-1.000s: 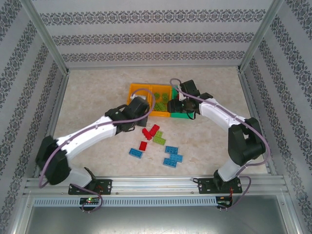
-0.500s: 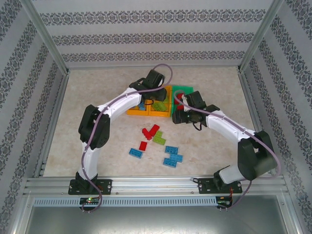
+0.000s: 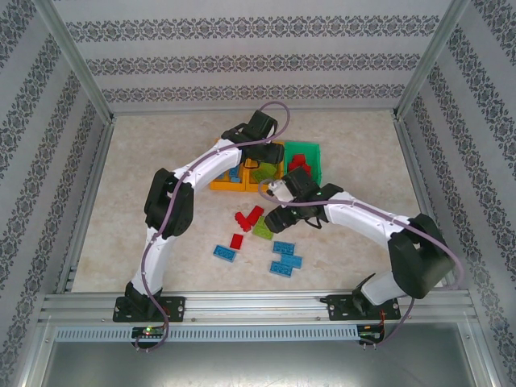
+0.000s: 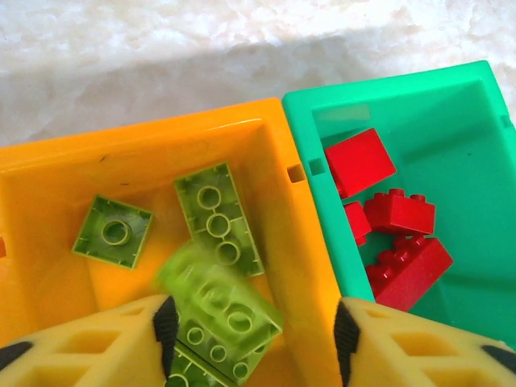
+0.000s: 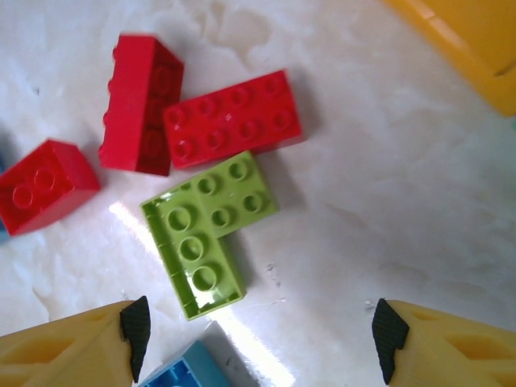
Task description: Sort the legos into containers by color
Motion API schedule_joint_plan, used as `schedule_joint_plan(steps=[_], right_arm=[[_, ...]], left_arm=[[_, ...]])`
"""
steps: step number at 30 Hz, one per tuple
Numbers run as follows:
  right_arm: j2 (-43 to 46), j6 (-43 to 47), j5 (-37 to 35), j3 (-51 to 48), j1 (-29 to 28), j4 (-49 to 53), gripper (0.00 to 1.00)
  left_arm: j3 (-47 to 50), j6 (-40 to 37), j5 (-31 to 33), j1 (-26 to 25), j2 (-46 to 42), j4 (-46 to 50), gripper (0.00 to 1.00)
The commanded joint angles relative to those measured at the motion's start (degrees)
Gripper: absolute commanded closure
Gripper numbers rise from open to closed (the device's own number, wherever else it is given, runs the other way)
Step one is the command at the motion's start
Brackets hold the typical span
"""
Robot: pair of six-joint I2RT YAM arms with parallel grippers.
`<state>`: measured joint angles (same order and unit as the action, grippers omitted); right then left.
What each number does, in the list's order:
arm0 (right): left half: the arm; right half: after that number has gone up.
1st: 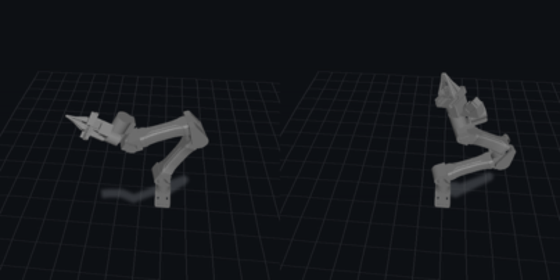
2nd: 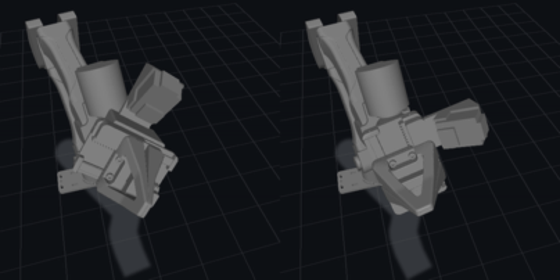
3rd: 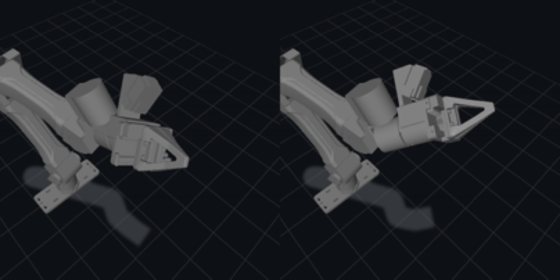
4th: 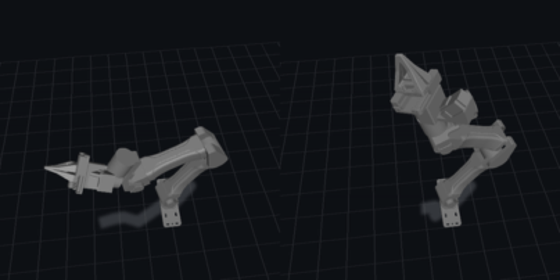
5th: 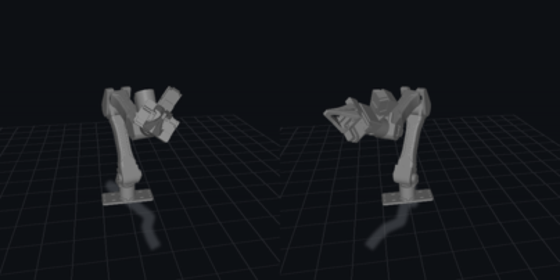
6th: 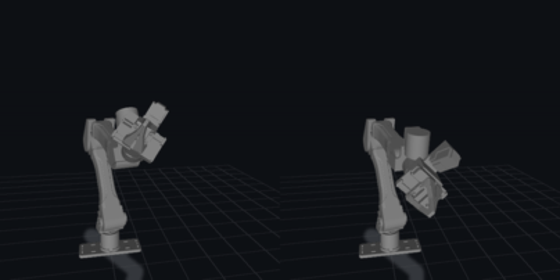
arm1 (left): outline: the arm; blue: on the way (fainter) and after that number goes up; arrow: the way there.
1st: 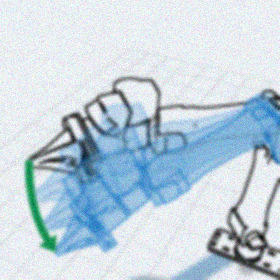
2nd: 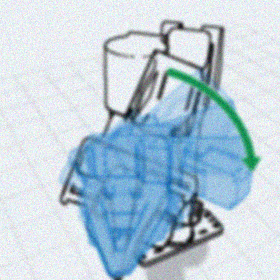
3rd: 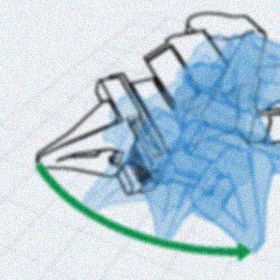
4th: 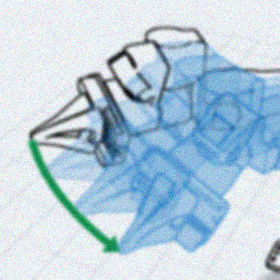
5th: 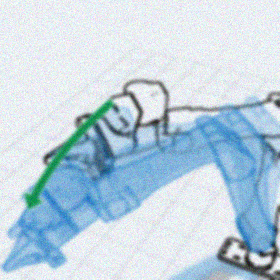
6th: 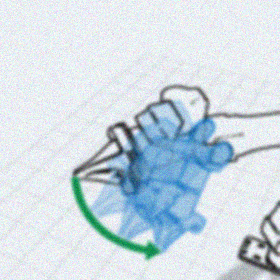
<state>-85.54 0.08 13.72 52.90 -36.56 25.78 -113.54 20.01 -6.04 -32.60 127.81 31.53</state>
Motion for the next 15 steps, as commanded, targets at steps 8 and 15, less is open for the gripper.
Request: schedule_joint_plan(steps=[8,15], right_arm=[[-7.2,5.5,1.2,4.6,-5.1,5.0,0.24],[-12.0,6.9,-1.1,6.9,-7.3,6.9,0.25]], left_arm=[[-0.4,2.5,0.8,0.5,-4.0,2.3,0.20],[3.4,3.1,2.5,0.8,-8.8,0.4,0.00]])
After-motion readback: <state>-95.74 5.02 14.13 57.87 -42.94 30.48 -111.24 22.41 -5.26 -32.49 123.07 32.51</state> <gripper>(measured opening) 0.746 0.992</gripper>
